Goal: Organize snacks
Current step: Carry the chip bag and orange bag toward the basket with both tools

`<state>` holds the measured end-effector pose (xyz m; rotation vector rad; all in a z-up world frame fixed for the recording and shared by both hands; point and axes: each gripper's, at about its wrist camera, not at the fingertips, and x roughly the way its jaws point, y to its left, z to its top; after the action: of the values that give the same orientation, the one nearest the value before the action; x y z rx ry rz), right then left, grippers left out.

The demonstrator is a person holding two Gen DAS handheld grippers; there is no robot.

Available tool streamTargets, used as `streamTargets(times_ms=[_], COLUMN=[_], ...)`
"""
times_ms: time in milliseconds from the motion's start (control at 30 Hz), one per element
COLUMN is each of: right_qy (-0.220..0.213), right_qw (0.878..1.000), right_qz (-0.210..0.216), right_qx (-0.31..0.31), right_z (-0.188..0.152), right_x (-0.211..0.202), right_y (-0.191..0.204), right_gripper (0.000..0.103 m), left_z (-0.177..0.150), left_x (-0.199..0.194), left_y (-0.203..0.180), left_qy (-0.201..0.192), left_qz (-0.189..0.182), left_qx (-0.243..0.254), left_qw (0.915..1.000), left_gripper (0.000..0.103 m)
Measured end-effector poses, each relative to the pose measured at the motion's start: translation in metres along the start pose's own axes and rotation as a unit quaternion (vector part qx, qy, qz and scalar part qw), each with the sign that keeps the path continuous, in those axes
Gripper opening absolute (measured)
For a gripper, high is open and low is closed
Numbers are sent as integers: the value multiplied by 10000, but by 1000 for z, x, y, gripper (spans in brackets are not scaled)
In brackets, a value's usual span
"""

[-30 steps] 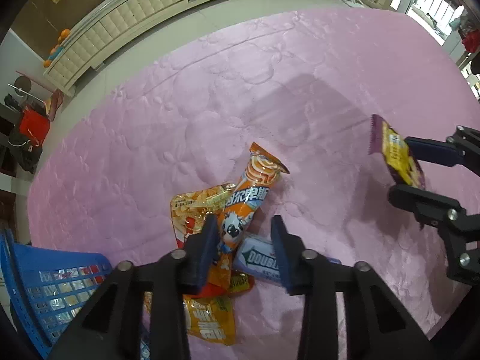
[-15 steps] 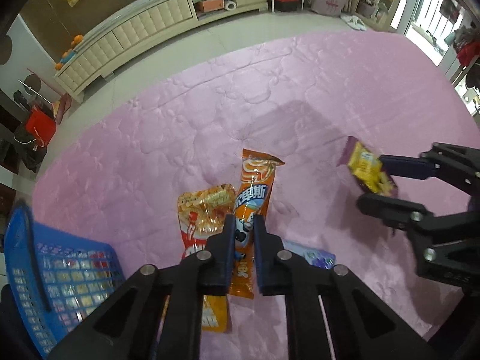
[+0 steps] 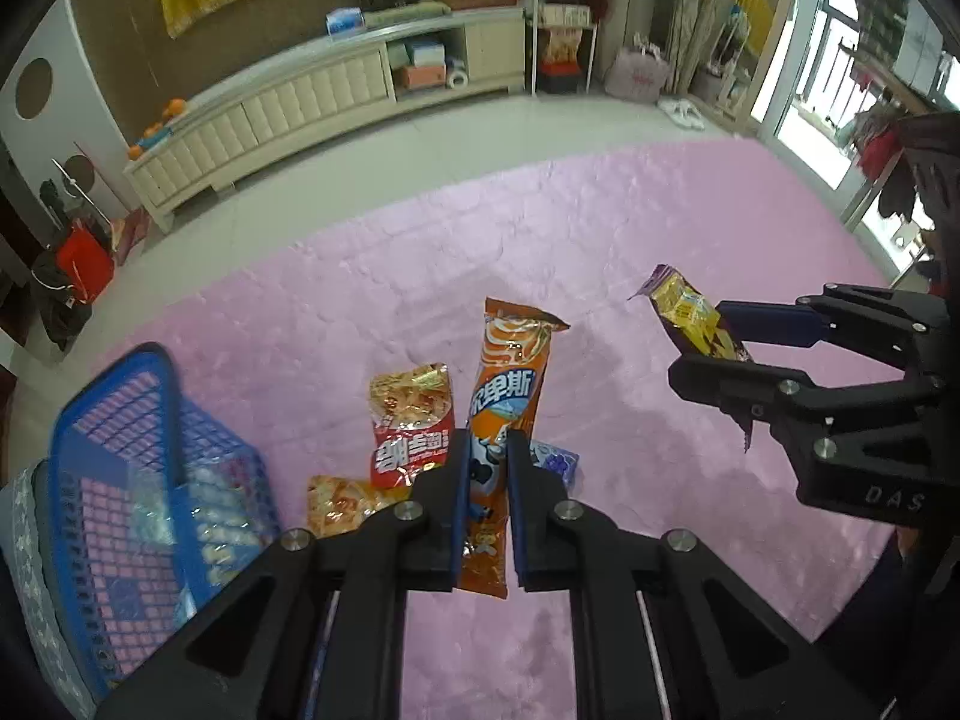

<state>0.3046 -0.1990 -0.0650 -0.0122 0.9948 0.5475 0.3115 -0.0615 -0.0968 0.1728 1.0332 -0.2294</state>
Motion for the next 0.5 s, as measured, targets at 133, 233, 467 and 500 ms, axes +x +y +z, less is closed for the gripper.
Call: streamTargets(times_ms=[133,233,467,500], right_qy=[-139,-203,-349,-363], right_qw=[9999,9997,9987,9985], right_qz=[-16,133,297,317], right_qx=[-71,-67,-200,-254], right_z=[3,5,8,8], right_x=[-23,-34,-50,-51], right_y=[17,32,72,80], right_gripper=[51,51,51,51], left_z=[-7,-15,-42,-46], left_x=[-35,-58,-106,-109], left_y=[7,13,32,37], left_qy=[-309,-489,-819,-849], left_qz=[-3,22,90,98], left_qx=[-62,-122,-238,-263], left_qw=[9995,9987,9963,9960], left_gripper=[11,11,11,11])
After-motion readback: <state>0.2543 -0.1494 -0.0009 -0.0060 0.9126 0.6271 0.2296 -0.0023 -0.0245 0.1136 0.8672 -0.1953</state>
